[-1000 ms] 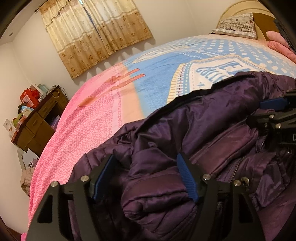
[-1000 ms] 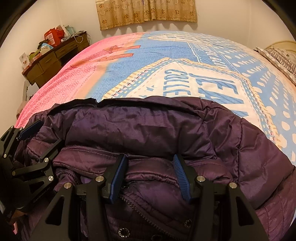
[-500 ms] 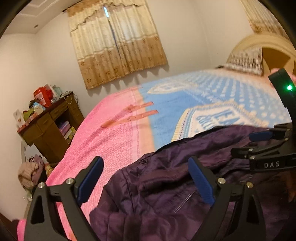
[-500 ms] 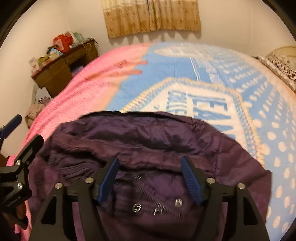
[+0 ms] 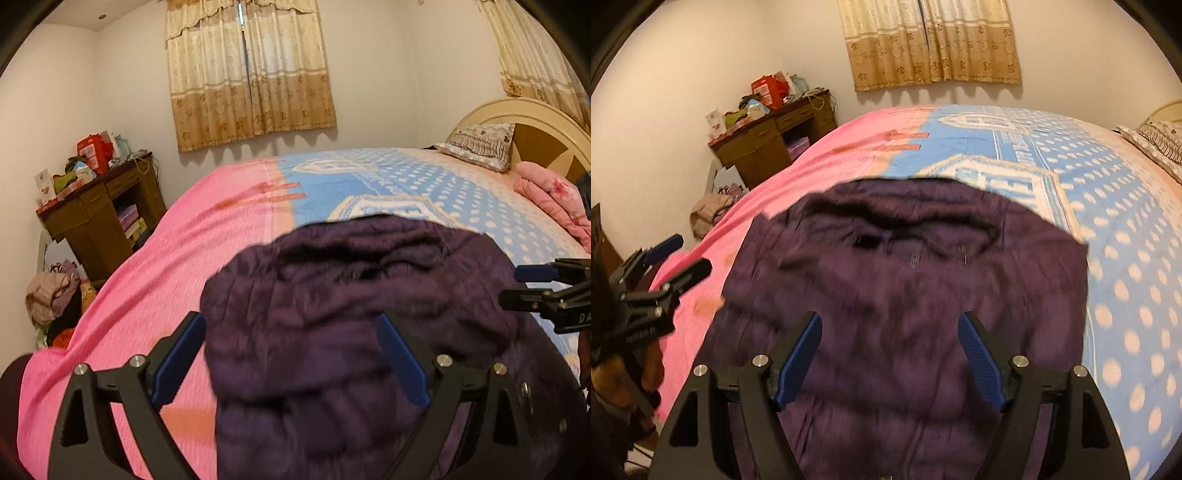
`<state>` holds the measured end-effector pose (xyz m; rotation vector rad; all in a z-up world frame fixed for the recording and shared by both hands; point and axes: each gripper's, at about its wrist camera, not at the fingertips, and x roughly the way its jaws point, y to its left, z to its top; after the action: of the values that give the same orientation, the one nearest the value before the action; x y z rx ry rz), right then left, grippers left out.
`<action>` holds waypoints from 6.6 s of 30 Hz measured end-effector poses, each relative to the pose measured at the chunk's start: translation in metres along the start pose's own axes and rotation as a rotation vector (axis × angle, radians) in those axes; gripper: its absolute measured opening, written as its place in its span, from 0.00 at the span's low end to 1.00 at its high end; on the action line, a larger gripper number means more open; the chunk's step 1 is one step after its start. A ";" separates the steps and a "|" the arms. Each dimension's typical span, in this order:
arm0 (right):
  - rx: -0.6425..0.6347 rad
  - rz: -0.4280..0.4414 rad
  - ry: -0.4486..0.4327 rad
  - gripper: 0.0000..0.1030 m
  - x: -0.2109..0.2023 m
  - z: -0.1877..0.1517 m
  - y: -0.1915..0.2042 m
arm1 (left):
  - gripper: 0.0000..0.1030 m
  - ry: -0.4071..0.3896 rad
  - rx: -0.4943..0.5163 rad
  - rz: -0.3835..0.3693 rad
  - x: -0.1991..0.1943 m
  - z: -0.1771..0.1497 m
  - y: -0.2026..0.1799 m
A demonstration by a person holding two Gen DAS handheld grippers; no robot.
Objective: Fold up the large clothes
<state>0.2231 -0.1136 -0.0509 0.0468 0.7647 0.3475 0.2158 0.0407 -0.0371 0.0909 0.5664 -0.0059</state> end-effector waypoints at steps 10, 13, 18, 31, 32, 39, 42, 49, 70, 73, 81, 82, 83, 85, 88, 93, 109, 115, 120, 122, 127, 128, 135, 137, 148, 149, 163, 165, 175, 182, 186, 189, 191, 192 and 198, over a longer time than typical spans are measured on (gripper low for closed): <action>-0.003 -0.012 0.029 0.75 -0.038 -0.094 0.017 | 0.93 0.121 0.065 0.001 -0.037 -0.088 -0.003; 0.024 -0.018 0.038 0.75 -0.046 -0.118 0.017 | 0.93 0.161 0.083 -0.006 -0.044 -0.111 -0.002; 0.046 -0.051 0.048 0.75 -0.062 -0.154 0.016 | 0.93 0.217 0.094 0.009 -0.053 -0.140 0.003; 0.127 -0.103 -0.027 0.75 -0.124 -0.203 0.001 | 0.84 0.295 -0.127 -0.157 -0.081 -0.196 0.032; 0.131 -0.109 -0.032 0.75 -0.127 -0.204 0.000 | 0.80 0.296 -0.140 -0.186 -0.080 -0.196 0.031; 0.227 -0.173 -0.023 0.75 -0.128 -0.217 -0.034 | 0.67 0.297 -0.159 -0.225 -0.076 -0.203 0.031; 0.244 -0.161 -0.007 0.75 -0.123 -0.222 -0.040 | 0.59 0.282 -0.138 -0.219 -0.080 -0.200 0.029; 0.221 -0.101 -0.002 0.75 -0.119 -0.226 -0.034 | 0.54 0.266 -0.125 -0.228 -0.088 -0.194 0.034; 0.292 -0.033 0.010 0.58 -0.115 -0.241 -0.047 | 0.73 0.269 -0.101 -0.151 -0.079 -0.214 0.035; 0.301 -0.029 0.001 0.54 -0.115 -0.242 -0.047 | 0.79 0.279 -0.094 -0.125 -0.077 -0.214 0.033; 0.364 0.022 -0.035 0.38 -0.117 -0.250 -0.057 | 0.83 0.321 -0.124 -0.142 -0.070 -0.220 0.035; 0.372 0.028 -0.040 0.38 -0.116 -0.251 -0.057 | 0.83 0.323 -0.128 -0.146 -0.070 -0.220 0.035; 0.378 0.034 -0.042 0.38 -0.115 -0.251 -0.058 | 0.83 0.327 -0.135 -0.152 -0.069 -0.221 0.036; 0.374 0.037 -0.044 0.38 -0.113 -0.252 -0.058 | 0.83 0.335 -0.147 -0.162 -0.068 -0.221 0.037; 0.365 0.046 -0.051 0.35 -0.115 -0.252 -0.057 | 0.74 0.344 -0.150 -0.189 -0.068 -0.221 0.036; 0.360 0.087 -0.073 0.26 -0.119 -0.250 -0.055 | 0.55 0.343 -0.115 -0.230 -0.073 -0.218 0.029; 0.467 0.316 -0.210 0.12 -0.143 -0.241 -0.066 | 0.27 0.246 -0.186 -0.424 -0.104 -0.178 0.057; 0.482 0.299 -0.194 0.12 -0.134 -0.241 -0.066 | 0.26 0.200 -0.202 -0.460 -0.110 -0.167 0.061; 0.524 0.350 -0.226 0.12 -0.136 -0.245 -0.074 | 0.23 0.222 -0.259 -0.498 -0.100 -0.175 0.064; 0.522 0.368 -0.250 0.11 -0.143 -0.238 -0.075 | 0.23 0.197 -0.276 -0.523 -0.105 -0.168 0.070; 0.509 0.416 -0.320 0.11 -0.157 -0.201 -0.077 | 0.22 0.139 -0.320 -0.586 -0.111 -0.136 0.078; 0.503 0.422 -0.333 0.11 -0.160 -0.192 -0.077 | 0.22 0.127 -0.330 -0.594 -0.110 -0.129 0.079; 0.475 0.431 -0.401 0.10 -0.165 -0.120 -0.085 | 0.21 0.065 -0.457 -0.659 -0.094 -0.081 0.098; 0.478 0.437 -0.413 0.10 -0.164 -0.100 -0.090 | 0.21 0.055 -0.497 -0.668 -0.087 -0.071 0.106; 0.465 0.375 -0.394 0.10 -0.117 0.028 -0.112 | 0.21 0.037 -0.588 -0.657 -0.010 -0.001 0.126; 0.467 0.364 -0.391 0.10 -0.111 0.033 -0.115 | 0.21 0.043 -0.579 -0.649 0.000 0.007 0.125; 0.456 0.133 -0.217 0.10 0.042 0.106 -0.164 | 0.23 0.234 -0.464 -0.492 0.133 0.029 0.116; 0.440 0.082 -0.172 0.10 0.070 0.109 -0.169 | 0.28 0.297 -0.449 -0.451 0.150 0.028 0.109; 0.262 -0.046 -0.149 0.66 0.086 0.115 -0.140 | 0.87 0.072 -0.281 -0.224 0.089 0.059 0.099; 0.028 0.041 -0.068 0.66 0.074 0.115 -0.066 | 0.88 0.094 -0.154 -0.261 0.084 0.040 0.057; -0.067 0.001 0.108 0.66 0.104 0.102 -0.039 | 0.88 0.131 -0.029 -0.232 0.096 0.023 0.023; -0.131 -0.052 0.159 0.66 0.126 0.090 -0.033 | 0.88 0.174 -0.002 -0.243 0.109 0.018 0.016; -0.130 -0.055 0.177 0.64 0.136 0.084 -0.033 | 0.87 0.196 0.017 -0.225 0.121 0.012 0.014; -0.157 -0.072 0.173 0.60 0.139 0.082 -0.029 | 0.85 0.204 0.019 -0.231 0.124 0.009 0.012; -0.249 -0.086 0.120 0.26 0.131 0.076 -0.011 | 0.37 0.170 0.016 -0.283 0.119 0.001 0.012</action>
<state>0.3662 -0.0749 -0.0857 -0.2418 0.8341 0.3638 0.3173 0.0545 -0.0988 0.0260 0.7455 -0.2804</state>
